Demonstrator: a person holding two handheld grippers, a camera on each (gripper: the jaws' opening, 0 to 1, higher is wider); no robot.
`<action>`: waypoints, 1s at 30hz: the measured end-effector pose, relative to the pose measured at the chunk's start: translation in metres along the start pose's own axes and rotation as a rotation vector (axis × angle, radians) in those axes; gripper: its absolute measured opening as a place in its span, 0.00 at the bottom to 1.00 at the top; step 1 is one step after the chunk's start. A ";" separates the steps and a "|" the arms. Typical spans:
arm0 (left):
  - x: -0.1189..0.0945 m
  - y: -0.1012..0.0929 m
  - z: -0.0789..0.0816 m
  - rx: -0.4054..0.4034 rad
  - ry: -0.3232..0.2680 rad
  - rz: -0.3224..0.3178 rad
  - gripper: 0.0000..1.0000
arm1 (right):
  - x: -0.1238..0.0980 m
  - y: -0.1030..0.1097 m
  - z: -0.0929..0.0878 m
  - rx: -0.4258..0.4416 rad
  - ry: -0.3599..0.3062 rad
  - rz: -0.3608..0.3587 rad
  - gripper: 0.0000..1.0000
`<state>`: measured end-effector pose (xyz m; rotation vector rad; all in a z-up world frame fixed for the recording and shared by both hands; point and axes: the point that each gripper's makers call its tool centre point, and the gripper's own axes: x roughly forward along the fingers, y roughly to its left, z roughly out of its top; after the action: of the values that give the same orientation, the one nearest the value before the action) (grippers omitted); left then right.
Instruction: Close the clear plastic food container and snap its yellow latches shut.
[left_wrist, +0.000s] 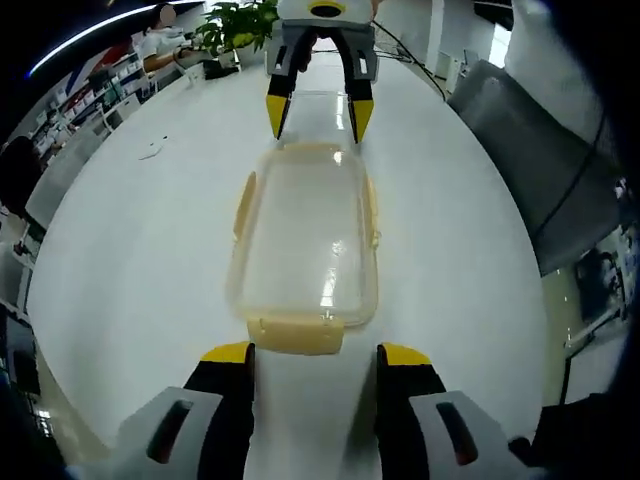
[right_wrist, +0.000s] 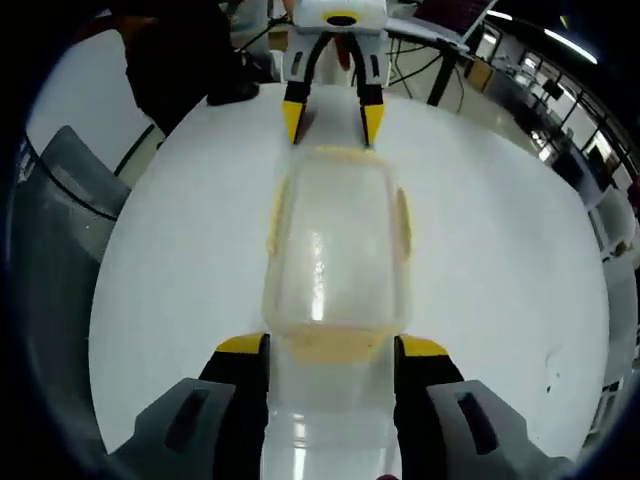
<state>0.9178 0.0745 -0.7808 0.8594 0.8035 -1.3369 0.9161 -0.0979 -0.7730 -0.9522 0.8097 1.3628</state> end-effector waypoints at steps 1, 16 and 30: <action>0.001 0.000 0.000 0.002 -0.001 -0.002 0.43 | 0.000 0.000 -0.001 0.000 0.005 0.000 0.47; 0.005 0.007 0.004 -0.016 -0.021 0.006 0.37 | 0.010 0.000 -0.008 0.017 0.057 0.028 0.46; 0.002 0.011 0.015 -0.002 -0.036 0.037 0.39 | 0.011 0.000 -0.008 0.029 0.052 0.036 0.46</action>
<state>0.9291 0.0604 -0.7745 0.8428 0.7578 -1.3147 0.9173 -0.1007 -0.7869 -0.9574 0.8879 1.3586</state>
